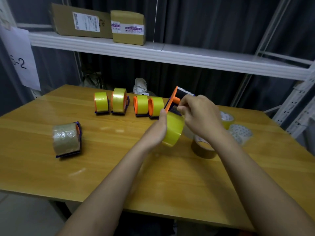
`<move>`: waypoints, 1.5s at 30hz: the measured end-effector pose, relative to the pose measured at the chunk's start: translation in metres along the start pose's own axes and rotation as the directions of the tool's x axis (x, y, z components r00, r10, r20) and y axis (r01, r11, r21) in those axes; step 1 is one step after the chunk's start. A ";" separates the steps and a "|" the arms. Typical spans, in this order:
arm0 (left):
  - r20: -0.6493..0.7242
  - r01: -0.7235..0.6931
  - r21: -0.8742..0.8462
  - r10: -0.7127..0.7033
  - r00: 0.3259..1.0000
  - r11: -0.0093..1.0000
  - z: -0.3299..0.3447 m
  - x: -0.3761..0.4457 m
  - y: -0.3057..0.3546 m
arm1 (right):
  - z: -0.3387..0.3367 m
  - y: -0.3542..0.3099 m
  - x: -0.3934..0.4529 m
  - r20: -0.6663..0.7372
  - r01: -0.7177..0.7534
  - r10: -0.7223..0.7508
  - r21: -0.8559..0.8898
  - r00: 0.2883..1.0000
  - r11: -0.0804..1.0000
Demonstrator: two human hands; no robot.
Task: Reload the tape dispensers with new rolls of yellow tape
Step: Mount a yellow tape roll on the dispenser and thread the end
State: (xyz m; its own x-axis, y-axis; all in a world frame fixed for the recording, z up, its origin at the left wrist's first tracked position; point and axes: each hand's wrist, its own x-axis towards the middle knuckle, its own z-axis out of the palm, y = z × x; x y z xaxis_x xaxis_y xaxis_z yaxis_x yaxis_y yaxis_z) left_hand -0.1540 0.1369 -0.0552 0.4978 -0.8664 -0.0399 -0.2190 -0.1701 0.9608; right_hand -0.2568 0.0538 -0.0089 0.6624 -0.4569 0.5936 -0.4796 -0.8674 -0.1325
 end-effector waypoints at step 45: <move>0.229 -0.065 -0.048 0.074 0.971 0.997 -0.041 -0.010 -0.010 | 0.018 0.014 0.024 0.090 -0.113 0.089 0.312 0.992 0.943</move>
State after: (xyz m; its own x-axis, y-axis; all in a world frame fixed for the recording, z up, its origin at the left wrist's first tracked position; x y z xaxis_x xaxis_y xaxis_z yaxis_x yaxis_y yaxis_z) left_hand -0.1225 0.1666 -0.0536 0.2749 -0.9610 -0.0303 -0.2106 -0.0910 0.9733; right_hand -0.2375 0.0270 -0.0107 0.6660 -0.5483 0.5058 -0.3476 -0.8280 -0.4400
